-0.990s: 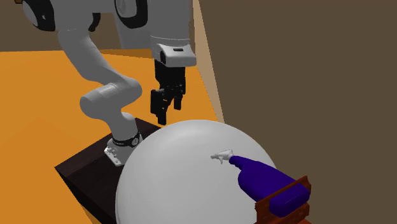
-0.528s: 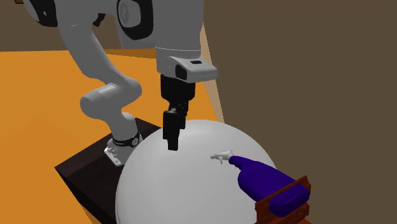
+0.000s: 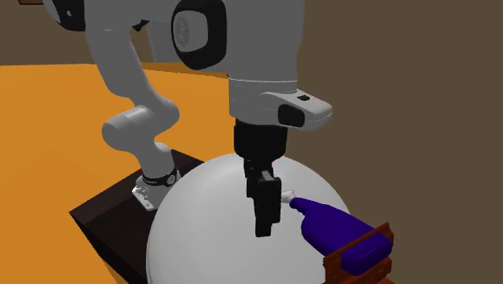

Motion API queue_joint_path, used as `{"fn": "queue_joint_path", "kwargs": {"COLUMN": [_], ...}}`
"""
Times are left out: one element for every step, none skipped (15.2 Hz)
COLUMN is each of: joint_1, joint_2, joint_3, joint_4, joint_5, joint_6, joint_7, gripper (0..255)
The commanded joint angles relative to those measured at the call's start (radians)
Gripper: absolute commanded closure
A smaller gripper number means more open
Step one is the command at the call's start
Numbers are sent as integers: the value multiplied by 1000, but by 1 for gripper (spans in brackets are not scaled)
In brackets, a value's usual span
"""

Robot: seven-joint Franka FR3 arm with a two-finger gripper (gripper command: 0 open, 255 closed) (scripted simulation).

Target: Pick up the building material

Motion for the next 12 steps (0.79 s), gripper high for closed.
{"fn": "queue_joint_path", "kwargs": {"joint_1": [7, 9, 11, 12, 12, 12, 11, 9, 7, 6, 5, 5], "joint_2": [68, 101, 134, 168, 201, 234, 268, 301, 329, 331, 334, 336], "joint_3": [-13, -17, -22, -24, -26, -27, -26, -25, -23, -22, -21, -21], "joint_4": [56, 87, 119, 152, 186, 222, 258, 295, 328, 317, 306, 296], "joint_5": [8, 15, 22, 31, 40, 50, 61, 71, 81, 80, 79, 79], "joint_6": [36, 50, 62, 74, 84, 93, 101, 108, 113, 126, 139, 151], "joint_7": [-78, -116, -155, -193, -230, -268, -305, -341, -372, -370, -369, -367], "gripper": [0, 0, 0, 0, 0, 0, 0, 0, 0, 0, 0, 0]}}
